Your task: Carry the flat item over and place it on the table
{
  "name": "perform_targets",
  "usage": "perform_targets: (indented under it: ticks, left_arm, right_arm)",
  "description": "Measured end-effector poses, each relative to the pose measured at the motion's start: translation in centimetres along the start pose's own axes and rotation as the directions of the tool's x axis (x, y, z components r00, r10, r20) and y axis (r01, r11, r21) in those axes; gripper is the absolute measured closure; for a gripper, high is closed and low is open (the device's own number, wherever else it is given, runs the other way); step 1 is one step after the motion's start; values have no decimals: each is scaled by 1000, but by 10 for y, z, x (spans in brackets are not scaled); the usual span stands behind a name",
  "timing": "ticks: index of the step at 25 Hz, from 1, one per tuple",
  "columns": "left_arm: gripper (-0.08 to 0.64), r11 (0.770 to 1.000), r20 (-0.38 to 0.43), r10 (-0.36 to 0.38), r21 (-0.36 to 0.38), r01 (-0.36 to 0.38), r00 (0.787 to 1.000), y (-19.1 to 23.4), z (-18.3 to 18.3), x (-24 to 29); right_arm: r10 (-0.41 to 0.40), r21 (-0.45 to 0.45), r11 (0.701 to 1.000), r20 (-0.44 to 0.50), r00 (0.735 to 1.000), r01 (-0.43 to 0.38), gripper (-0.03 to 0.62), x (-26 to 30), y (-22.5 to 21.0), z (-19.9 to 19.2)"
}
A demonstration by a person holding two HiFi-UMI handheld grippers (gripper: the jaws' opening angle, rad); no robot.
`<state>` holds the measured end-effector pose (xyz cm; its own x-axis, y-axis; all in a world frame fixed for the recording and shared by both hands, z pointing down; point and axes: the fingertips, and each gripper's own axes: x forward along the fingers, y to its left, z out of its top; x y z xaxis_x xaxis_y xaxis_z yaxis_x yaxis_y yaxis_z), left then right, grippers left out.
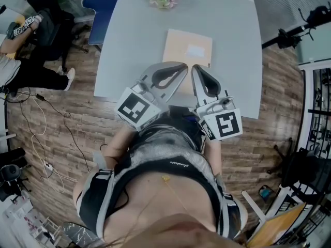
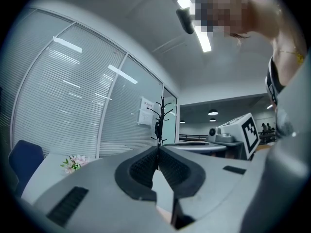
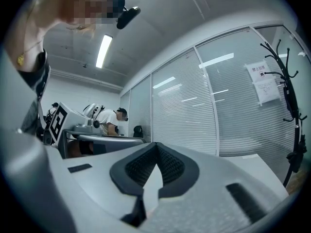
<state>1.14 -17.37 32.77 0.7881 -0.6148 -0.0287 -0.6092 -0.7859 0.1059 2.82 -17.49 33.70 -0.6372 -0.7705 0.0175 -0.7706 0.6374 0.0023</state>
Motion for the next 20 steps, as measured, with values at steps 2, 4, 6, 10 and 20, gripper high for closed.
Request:
perform_targets:
  ticks: [2, 4, 6, 10, 20]
  left_arm:
    - [546, 1000, 3, -1, -1, 1, 1000, -1, 1, 0]
    - [546, 1000, 9, 2, -1, -2, 1000, -2, 1, 0]
    - [546, 1000, 14, 6, 2, -6, 1000, -2, 3, 0]
    - [546, 1000, 10, 8, 1, -8, 1000, -2, 2, 0]
    - [546, 1000, 10, 3, 4, -3, 1000, -7, 4, 4]
  right_arm:
    - [2, -1, 1000, 2, 1000, -2, 588, -1, 0, 0]
    - [2, -3, 1000, 3, 1000, -2, 588, -1, -1, 0]
    - [3, -4, 1000, 6, 1000, -3, 588, -2, -1, 1]
    - [9, -6, 1000, 5, 1000, -9, 588, -2, 1, 3]
    - [12, -1, 1000, 5, 1000, -12, 588, -8, -2, 2]
